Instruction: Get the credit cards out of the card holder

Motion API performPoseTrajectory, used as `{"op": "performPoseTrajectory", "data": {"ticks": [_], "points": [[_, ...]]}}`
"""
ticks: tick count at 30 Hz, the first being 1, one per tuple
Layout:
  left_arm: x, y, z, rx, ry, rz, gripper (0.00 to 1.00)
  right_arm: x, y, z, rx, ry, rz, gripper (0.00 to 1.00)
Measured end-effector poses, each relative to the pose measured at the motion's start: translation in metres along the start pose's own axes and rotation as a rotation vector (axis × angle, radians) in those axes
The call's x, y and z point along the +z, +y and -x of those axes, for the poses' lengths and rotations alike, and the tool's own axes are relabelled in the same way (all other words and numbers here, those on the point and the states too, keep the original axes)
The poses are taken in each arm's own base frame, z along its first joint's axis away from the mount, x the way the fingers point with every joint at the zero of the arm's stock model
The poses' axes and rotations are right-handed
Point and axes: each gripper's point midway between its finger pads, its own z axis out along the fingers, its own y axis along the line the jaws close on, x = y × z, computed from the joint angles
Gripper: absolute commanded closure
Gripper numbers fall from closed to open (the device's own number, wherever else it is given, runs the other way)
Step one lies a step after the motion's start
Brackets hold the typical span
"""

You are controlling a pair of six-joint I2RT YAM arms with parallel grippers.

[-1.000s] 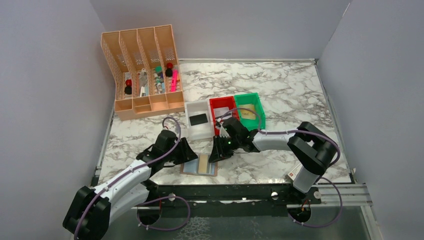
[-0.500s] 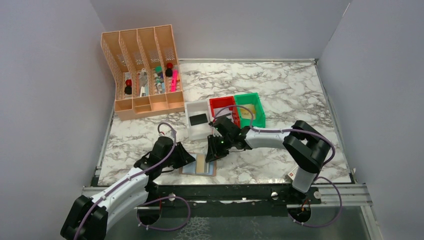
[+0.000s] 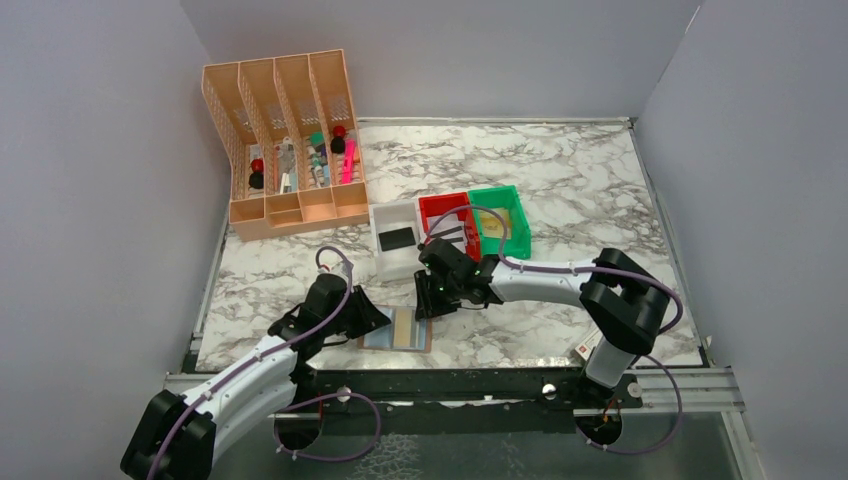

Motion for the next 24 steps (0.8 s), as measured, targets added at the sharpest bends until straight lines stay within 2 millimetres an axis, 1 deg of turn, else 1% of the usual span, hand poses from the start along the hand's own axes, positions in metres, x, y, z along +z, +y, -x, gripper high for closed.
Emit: {"op": "performPoseTrajectory", "data": {"ticks": [7,11,16,20,22,23,24], "points": [[0.000,0.000,0.000,0.000,0.002,0.001,0.81,0.000,0.011,-0.003,0.002,0.018,0.067,0.72],[0.000,0.000,0.000,0.000,0.002,0.002,0.81,0.000,0.015,-0.007,-0.001,0.033,0.106,0.72],[0.000,0.001,-0.001,-0.001,0.004,0.005,0.82,0.005,0.014,-0.012,0.003,0.058,0.109,0.72],[0.001,0.002,-0.002,-0.002,0.008,0.008,0.86,0.008,0.020,-0.012,0.009,0.065,0.140,0.75],[0.001,0.002,-0.002,-0.002,0.008,0.009,0.87,0.009,0.021,-0.012,0.008,0.070,0.152,0.77],[0.001,0.002,-0.002,-0.002,0.008,0.009,0.88,0.009,0.022,-0.012,0.008,0.072,0.154,0.82],[0.001,0.002,-0.002,-0.002,0.008,0.009,0.88,0.010,0.022,-0.012,0.007,0.074,0.154,0.84]]}}
